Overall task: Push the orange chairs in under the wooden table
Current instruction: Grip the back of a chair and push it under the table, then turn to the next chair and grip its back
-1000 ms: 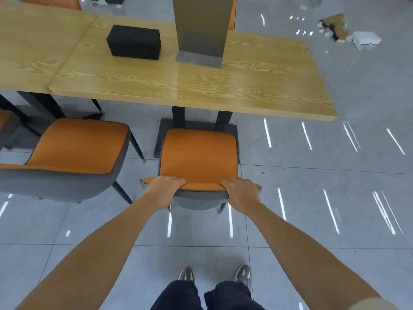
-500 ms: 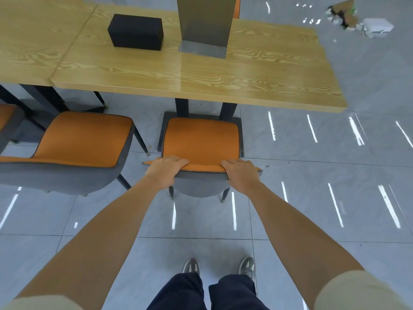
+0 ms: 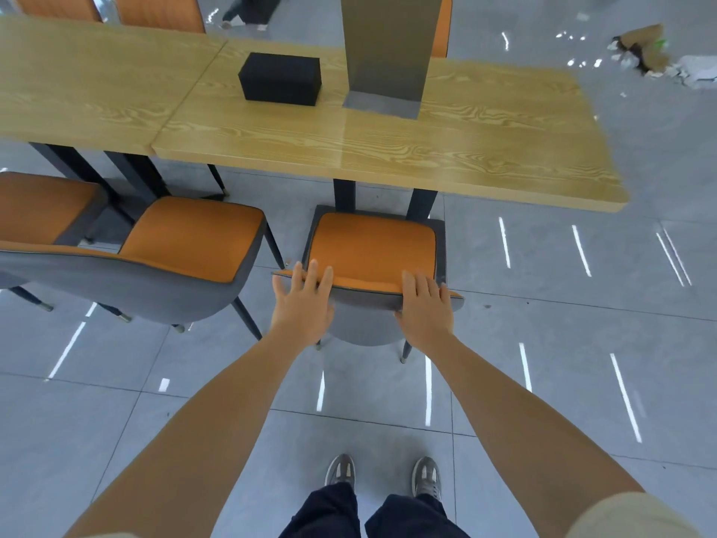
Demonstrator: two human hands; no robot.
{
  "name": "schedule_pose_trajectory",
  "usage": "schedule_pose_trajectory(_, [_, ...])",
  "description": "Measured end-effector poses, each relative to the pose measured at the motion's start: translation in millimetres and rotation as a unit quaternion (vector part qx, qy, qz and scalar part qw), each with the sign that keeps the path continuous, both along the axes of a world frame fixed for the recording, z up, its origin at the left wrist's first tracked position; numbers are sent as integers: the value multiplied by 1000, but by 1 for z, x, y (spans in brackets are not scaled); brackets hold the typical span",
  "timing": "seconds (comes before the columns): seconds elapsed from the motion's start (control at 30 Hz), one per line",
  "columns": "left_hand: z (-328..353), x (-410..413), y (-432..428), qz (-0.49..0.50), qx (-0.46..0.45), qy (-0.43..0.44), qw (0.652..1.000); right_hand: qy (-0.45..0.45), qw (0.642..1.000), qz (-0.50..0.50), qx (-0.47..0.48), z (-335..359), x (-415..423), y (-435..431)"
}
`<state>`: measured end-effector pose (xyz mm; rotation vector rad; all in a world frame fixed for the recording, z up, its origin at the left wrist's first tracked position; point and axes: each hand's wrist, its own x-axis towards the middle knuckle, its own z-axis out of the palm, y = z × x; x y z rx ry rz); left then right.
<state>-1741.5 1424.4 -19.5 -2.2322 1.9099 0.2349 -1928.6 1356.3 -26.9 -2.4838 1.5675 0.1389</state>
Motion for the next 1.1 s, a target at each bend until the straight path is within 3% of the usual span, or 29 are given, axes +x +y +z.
schedule_pose_trajectory(0.4, [27, -139, -41, -33, -81, 30, 996, -23, 999, 24, 12, 31, -119, -2])
schedule_pose_trajectory(0.73, [40, -289, -138, -121, -97, 4, 988, -48, 995, -82, 7, 58, -293, -68])
schedule_pose_trajectory(1.1, [26, -416, -330, -179, -95, 1, 979, -29, 989, -144, -5, 46, -418, -235])
